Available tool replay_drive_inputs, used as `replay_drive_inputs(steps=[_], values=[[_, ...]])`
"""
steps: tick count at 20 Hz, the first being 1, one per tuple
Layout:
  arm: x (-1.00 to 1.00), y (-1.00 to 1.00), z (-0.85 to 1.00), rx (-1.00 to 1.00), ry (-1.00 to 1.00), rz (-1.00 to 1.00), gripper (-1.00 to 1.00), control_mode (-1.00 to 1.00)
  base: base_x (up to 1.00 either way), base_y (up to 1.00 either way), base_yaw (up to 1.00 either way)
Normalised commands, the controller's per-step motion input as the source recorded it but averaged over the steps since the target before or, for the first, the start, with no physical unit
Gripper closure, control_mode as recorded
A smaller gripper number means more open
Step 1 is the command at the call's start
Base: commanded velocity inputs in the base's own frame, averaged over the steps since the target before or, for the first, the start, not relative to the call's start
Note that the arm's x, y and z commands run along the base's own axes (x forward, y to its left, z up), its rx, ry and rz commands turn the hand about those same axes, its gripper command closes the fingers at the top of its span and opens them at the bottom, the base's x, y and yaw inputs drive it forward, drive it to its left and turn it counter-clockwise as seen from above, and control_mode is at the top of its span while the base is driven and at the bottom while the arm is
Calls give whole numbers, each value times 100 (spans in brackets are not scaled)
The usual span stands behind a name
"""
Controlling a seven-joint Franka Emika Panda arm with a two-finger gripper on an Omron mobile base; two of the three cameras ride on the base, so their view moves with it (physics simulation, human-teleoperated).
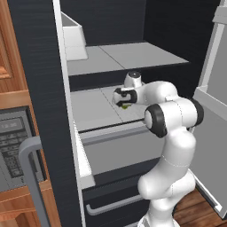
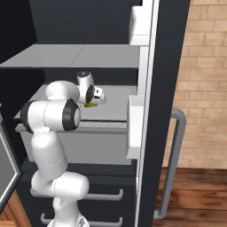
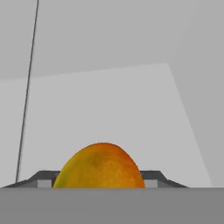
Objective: Retrieve the banana and mango from the fridge and place them into the bowl on the dining table.
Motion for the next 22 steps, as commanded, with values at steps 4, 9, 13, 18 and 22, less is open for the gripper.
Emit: replay_drive_inputs(steps=[4, 9, 13, 18, 22], values=[[-64, 0, 0, 0, -12, 0, 100, -100, 0, 0, 0], [-100, -22, 33, 0, -22, 2, 100, -100, 0, 0, 0], [-100, -31, 57, 0, -14, 4, 100, -100, 0, 0, 0], [-100, -26, 100, 0, -15, 8, 100, -100, 0, 0, 0], [-100, -17, 100, 0, -8, 10, 100, -100, 0, 0, 0]])
